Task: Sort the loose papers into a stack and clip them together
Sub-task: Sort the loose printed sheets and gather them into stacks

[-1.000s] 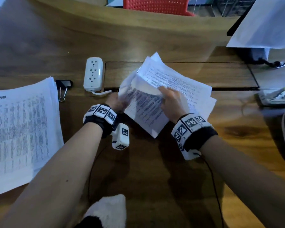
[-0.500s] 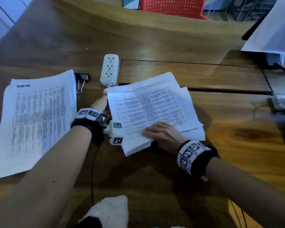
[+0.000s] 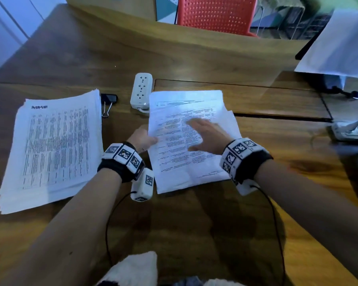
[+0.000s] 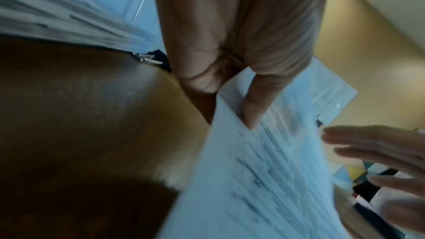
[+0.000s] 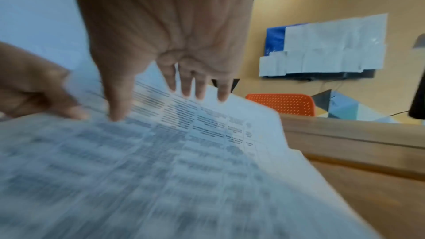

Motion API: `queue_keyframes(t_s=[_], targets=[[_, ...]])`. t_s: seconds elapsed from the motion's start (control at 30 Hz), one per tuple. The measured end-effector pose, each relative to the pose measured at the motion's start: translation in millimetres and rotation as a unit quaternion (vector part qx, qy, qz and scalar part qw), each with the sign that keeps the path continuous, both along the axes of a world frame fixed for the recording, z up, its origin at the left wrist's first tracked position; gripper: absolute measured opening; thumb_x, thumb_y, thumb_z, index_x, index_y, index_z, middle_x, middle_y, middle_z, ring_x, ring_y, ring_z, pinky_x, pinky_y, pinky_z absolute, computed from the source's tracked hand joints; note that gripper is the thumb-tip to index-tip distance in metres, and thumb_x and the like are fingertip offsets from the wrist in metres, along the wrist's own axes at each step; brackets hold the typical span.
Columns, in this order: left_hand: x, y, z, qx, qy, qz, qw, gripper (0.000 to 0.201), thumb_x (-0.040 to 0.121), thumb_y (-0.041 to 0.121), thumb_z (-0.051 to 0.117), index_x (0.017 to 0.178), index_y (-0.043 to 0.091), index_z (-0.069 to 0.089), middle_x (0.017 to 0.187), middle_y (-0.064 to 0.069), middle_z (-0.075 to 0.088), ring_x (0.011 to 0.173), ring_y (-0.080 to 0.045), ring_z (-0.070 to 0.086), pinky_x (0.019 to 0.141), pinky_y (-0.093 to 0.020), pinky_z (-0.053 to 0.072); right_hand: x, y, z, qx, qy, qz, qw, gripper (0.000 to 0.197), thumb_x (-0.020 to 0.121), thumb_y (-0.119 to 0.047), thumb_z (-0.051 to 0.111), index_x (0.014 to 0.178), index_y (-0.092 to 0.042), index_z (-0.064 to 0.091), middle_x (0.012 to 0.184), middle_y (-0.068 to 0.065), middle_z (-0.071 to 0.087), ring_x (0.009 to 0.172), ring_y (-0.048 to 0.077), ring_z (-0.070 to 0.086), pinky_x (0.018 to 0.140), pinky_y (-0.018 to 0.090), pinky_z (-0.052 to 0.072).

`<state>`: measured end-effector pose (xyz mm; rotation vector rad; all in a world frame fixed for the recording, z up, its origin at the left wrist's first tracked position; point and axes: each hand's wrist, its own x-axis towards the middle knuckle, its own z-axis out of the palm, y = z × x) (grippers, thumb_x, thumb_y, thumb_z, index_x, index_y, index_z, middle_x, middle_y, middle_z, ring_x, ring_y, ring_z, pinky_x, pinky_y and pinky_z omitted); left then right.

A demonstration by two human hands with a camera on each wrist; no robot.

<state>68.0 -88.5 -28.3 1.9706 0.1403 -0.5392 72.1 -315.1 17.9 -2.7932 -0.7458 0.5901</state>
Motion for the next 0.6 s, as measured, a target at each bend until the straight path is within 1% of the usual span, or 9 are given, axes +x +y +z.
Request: queue_keyframes(t_s=[0.1, 0.17, 0.27, 0.33, 0.43, 0.5, 0.53, 0.57, 0.6], targets=[[-2.1, 4.0, 27.0, 0.007, -0.041, 0.022, 0.999, 0.054, 0.070, 0.018, 0.062, 0.119, -0.003, 0.057, 0.115, -0.015, 0.062, 0.108, -0.027, 0.058, 0.100, -0.044, 0.045, 23.8, -4.9, 33.0, 0.058, -0.129, -0.116, 0.983, 0.101, 0.073, -0.036, 0.074, 0.148, -0.016, 0.010, 0.157, 0.003, 0.009, 0.144, 0.024, 0.011, 0.115, 0.044, 0.014], [-5.3, 6.0, 50.9, -0.014, -0.097, 0.003, 0.995, 0.041, 0.072, 0.010, 0.060, 0.108, -0.010, 0.061, 0.104, -0.019, 0.063, 0.093, -0.027, 0.060, 0.089, -0.039, 0.047, 34.9, -7.2, 55.3, 0.080, -0.138, -0.156, 0.975, 0.107, 0.067, -0.037, 0.079, 0.148, -0.017, 0.011, 0.155, 0.004, 0.015, 0.144, 0.025, 0.012, 0.114, 0.047, 0.010], [-4.2, 7.9, 78.9, -0.012, -0.148, 0.048, 0.988, 0.011, 0.080, -0.005, 0.059, 0.082, 0.003, 0.067, 0.078, -0.010, 0.068, 0.071, -0.012, 0.064, 0.071, -0.033, 0.052, 37.7, -2.8, 75.2, 0.109, -0.044, -0.118, 0.986, 0.074, 0.073, -0.023, 0.075, 0.136, -0.015, 0.038, 0.130, 0.008, 0.054, 0.116, 0.021, 0.050, 0.093, 0.030, 0.034], [-3.2, 5.3, 91.3, -0.040, -0.171, 0.109, 0.978, 0.028, 0.083, -0.010, 0.055, 0.072, 0.015, 0.064, 0.063, 0.008, 0.067, 0.056, 0.000, 0.063, 0.058, -0.021, 0.051, 29.8, 1.9, 78.1, 0.132, -0.019, -0.089, 0.987, 0.047, 0.079, -0.013, 0.069, 0.123, -0.012, 0.054, 0.105, 0.008, 0.062, 0.092, 0.015, 0.053, 0.076, 0.022, 0.034], [0.0, 14.6, 96.9, -0.016, -0.215, 0.255, 0.943, 0.010, 0.081, 0.020, 0.065, 0.090, 0.016, 0.068, 0.082, 0.008, 0.068, 0.078, -0.004, 0.062, 0.067, -0.016, 0.046, 22.1, -1.0, 77.2, 0.215, -0.048, -0.149, 0.964, 0.015, 0.081, -0.007, 0.066, 0.097, -0.007, 0.064, 0.080, 0.006, 0.059, 0.073, 0.018, 0.055, 0.060, 0.021, 0.040], [-3.4, 27.4, 96.7, 0.014, -0.216, 0.327, 0.920, 0.062, 0.065, 0.052, 0.071, 0.111, 0.013, 0.062, 0.107, -0.002, 0.067, 0.100, -0.016, 0.062, 0.084, -0.023, 0.049, 20.3, -10.1, 78.0, 0.329, -0.044, -0.205, 0.921, 0.010, 0.080, -0.010, 0.068, 0.084, -0.012, 0.059, 0.072, 0.003, 0.057, 0.064, 0.017, 0.055, 0.060, 0.028, 0.047], [-6.0, 31.4, 94.8, -0.036, -0.210, 0.341, 0.915, 0.078, 0.057, 0.058, 0.074, 0.116, 0.009, 0.059, 0.115, -0.008, 0.066, 0.104, -0.021, 0.062, 0.089, -0.029, 0.051, 18.8, -13.8, 79.4, 0.387, -0.036, -0.218, 0.895, 0.014, 0.077, -0.012, 0.070, 0.080, -0.014, 0.056, 0.072, 0.002, 0.057, 0.065, 0.017, 0.055, 0.063, 0.033, 0.050], [-8.7, 33.7, 91.1, -0.122, -0.198, 0.335, 0.913, 0.073, 0.060, 0.052, 0.077, 0.113, 0.006, 0.059, 0.114, -0.012, 0.067, 0.098, -0.020, 0.065, 0.083, -0.029, 0.054, 16.3, -15.6, 81.5, 0.439, -0.023, -0.224, 0.870, 0.016, 0.075, -0.015, 0.071, 0.078, -0.016, 0.055, 0.075, 0.004, 0.058, 0.069, 0.019, 0.057, 0.069, 0.036, 0.052], [-13.7, 32.3, 92.4, -0.200, -0.189, 0.305, 0.912, 0.046, 0.071, 0.036, 0.077, 0.104, 0.006, 0.064, 0.103, -0.011, 0.071, 0.085, -0.016, 0.068, 0.071, -0.023, 0.055, 13.0, -15.3, 82.8, 0.482, -0.012, -0.226, 0.847, 0.016, 0.074, -0.016, 0.071, 0.080, -0.018, 0.057, 0.080, 0.007, 0.061, 0.076, 0.022, 0.061, 0.074, 0.039, 0.053]])
